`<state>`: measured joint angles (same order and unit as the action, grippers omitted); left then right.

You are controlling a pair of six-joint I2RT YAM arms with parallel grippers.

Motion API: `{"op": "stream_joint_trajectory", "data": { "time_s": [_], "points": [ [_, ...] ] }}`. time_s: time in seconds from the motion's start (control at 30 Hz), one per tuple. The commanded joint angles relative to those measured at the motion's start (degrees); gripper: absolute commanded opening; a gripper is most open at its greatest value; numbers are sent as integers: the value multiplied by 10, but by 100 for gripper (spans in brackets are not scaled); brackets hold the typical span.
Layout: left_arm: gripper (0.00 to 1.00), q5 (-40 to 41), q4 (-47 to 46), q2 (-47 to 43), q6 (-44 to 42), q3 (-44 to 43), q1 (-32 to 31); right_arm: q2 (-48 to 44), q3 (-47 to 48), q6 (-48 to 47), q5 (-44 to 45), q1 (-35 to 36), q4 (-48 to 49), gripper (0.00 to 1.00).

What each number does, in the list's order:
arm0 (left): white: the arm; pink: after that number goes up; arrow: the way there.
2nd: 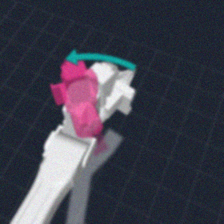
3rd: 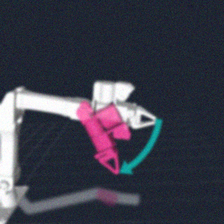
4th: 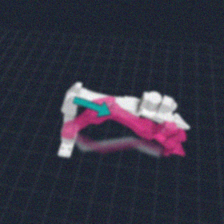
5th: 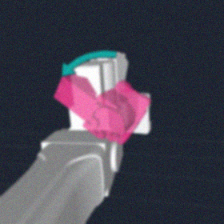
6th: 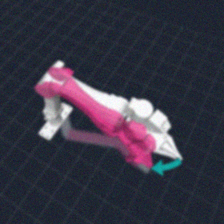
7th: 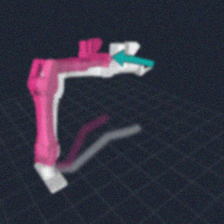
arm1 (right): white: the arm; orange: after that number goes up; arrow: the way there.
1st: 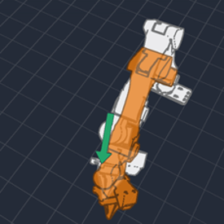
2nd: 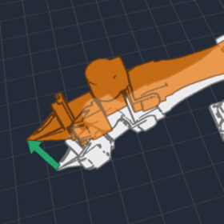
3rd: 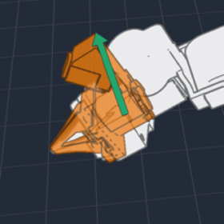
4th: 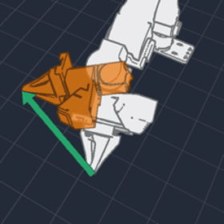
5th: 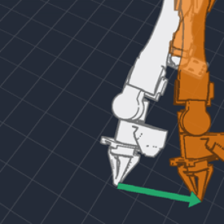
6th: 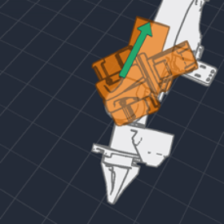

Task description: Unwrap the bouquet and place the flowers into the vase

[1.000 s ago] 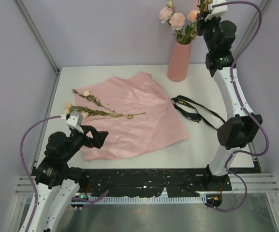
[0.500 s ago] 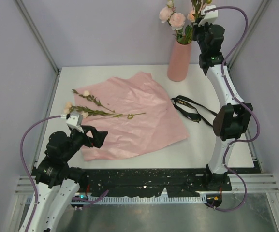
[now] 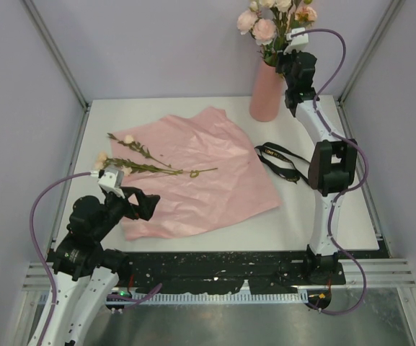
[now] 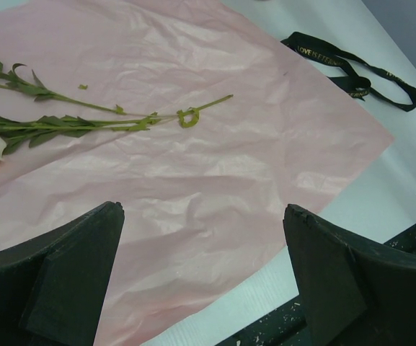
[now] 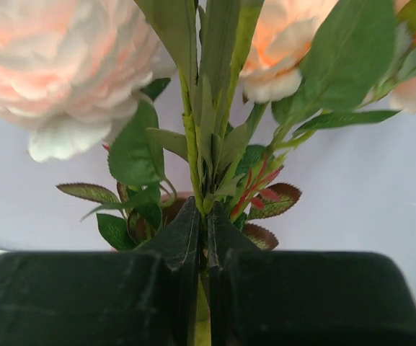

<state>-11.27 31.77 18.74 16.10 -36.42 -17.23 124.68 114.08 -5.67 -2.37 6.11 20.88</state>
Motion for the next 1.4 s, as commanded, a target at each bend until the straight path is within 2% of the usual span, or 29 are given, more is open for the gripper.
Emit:
{"op": "stream_joint_trajectory", "data": {
  "time_s": [0.0,0.07,0.2,0.27,0.33,0.37,0.7,0.87,0.93,1.03,1.13,1.2,1.23,1.37],
  "points": [
    [97,6,-2,3,-5,-9,-2,5,15,3,-16,-2,59,6],
    [97,5,-2,6,-6,-10,-1,6,12,4,-9,-3,54,7],
    [97,8,-1,9,-7,-10,-1,-4,-7,11,-12,-2,65,18],
    [97,8,-1,10,-7,-10,-1,-14,-12,18,-9,-2,73,31],
    [97,7,-1,11,-7,-11,-1,-23,-7,23,-6,-2,72,50],
    [97,6,-1,11,-7,-11,-1,-27,-5,26,-5,-2,69,53],
    [97,2,-1,3,-7,-10,-1,-109,-23,29,-4,-2,36,59],
    [97,-1,-3,2,-6,-10,-1,-172,-64,34,53,-2,11,68],
    [97,3,-2,0,-6,-10,-1,-206,-85,35,61,-2,3,75],
    [97,7,-2,-3,-6,-10,-2,-266,-112,39,64,-2,-19,78],
    [96,27,8,-4,-9,-16,-1,-309,-109,83,52,-2,-76,77],
    [96,67,16,-8,-9,-19,-1,-331,-111,121,33,-1,-124,72],
    [97,92,23,-10,-10,-22,-1,-337,-121,147,-14,0,-152,71],
    [97,166,44,-24,-9,-32,-2,-384,-184,181,-61,24,-230,69]
  ]
}}
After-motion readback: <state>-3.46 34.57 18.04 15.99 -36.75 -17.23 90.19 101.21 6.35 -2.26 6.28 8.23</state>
